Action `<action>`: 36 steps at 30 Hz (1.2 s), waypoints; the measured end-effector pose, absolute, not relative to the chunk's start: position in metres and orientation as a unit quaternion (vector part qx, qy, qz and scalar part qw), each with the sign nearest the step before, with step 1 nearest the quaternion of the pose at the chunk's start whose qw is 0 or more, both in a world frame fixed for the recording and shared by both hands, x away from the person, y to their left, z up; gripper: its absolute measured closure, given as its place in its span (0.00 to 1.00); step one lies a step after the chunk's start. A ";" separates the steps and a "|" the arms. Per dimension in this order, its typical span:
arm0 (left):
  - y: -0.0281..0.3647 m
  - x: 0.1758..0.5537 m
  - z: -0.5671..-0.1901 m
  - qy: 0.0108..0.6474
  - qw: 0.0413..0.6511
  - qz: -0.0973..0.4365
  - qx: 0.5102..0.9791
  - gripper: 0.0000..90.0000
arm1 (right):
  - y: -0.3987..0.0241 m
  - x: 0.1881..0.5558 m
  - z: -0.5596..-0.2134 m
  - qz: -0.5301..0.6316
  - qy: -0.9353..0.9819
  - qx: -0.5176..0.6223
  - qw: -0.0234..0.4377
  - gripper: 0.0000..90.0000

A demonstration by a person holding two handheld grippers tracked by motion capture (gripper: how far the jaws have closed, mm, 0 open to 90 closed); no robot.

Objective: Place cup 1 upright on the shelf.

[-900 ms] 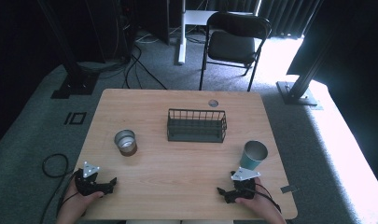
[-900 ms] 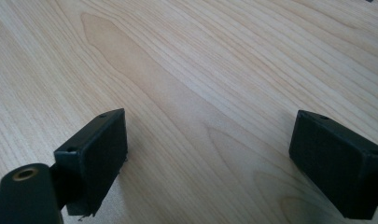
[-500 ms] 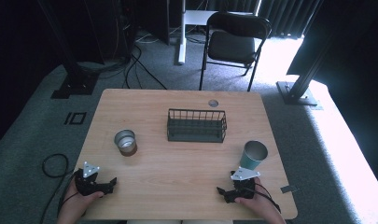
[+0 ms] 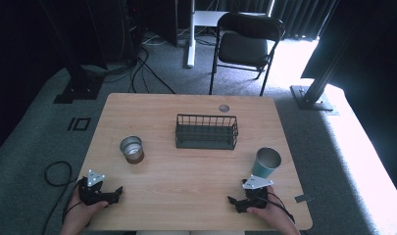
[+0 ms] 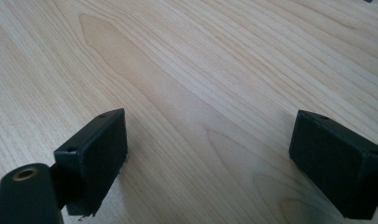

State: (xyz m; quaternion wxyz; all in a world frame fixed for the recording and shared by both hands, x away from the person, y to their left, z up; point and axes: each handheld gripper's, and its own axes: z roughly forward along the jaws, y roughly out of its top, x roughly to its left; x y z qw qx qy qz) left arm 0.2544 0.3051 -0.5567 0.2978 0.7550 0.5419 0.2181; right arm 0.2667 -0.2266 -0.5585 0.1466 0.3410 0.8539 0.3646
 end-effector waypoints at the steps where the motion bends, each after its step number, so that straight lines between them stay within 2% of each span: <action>1: 0.304 0.254 -0.557 0.539 0.304 0.214 0.756 0.01 | -0.227 0.267 -0.559 0.365 0.854 0.341 0.147 0.12; 15: 0.296 0.261 -0.553 0.529 0.329 0.199 0.756 0.01 | -0.226 0.266 -0.558 0.364 0.853 0.343 0.147 0.12; 36: 0.283 0.285 -0.532 0.506 0.361 0.233 0.748 0.01 | -0.227 0.266 -0.558 0.364 0.853 0.343 0.147 0.12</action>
